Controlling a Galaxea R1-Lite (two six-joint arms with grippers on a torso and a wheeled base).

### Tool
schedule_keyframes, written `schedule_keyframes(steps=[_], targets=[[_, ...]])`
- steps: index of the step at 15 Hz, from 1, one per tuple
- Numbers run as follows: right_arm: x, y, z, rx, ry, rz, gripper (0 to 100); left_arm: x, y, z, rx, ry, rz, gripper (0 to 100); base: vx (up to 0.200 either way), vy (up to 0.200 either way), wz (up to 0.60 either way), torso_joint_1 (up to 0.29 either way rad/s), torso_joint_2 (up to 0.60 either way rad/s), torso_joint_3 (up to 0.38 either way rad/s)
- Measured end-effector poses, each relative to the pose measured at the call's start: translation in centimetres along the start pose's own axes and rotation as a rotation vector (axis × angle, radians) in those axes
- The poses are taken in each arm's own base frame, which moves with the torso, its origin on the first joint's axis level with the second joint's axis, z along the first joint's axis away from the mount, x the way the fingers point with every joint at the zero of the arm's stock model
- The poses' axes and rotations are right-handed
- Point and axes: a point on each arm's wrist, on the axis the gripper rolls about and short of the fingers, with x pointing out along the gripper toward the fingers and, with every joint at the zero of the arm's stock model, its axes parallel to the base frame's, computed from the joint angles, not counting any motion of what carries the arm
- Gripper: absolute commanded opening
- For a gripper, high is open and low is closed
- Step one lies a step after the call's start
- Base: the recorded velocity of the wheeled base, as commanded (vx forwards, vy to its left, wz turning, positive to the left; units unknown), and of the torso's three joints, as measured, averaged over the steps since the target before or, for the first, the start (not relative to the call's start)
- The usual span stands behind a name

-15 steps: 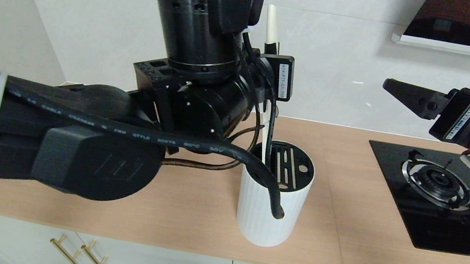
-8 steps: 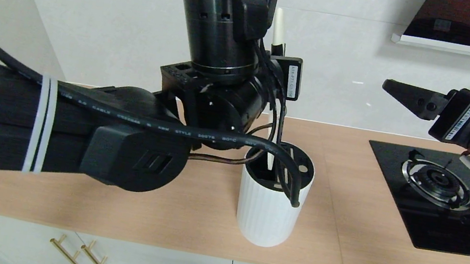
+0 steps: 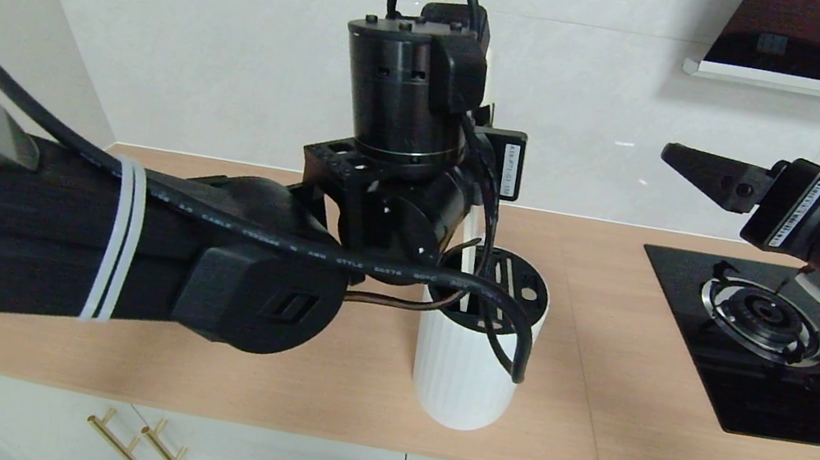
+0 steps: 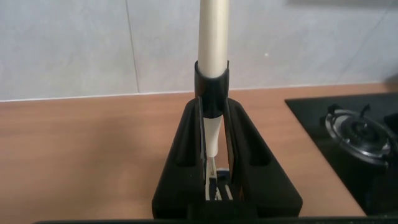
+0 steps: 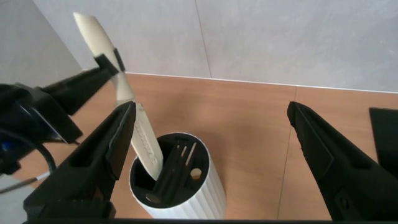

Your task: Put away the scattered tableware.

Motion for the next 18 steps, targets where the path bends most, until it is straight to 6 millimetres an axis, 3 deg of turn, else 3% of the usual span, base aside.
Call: schedule_keyframes(steps=[9,18], targets=[[0.3,0.0,-0.3,-0.002,0.012,-0.002,100,0.1,-2.2,-4.1,0.062,0.079,0.013,0,0.000,0.000,0.00,0.000,0.00,0.000],[0.7,0.0,-0.7,-0.004,0.024,-0.003,100,-1.4,-1.9,-8.4,0.152,0.193,0.047,0,0.000,0.000,0.00,0.000,0.00,0.000]])
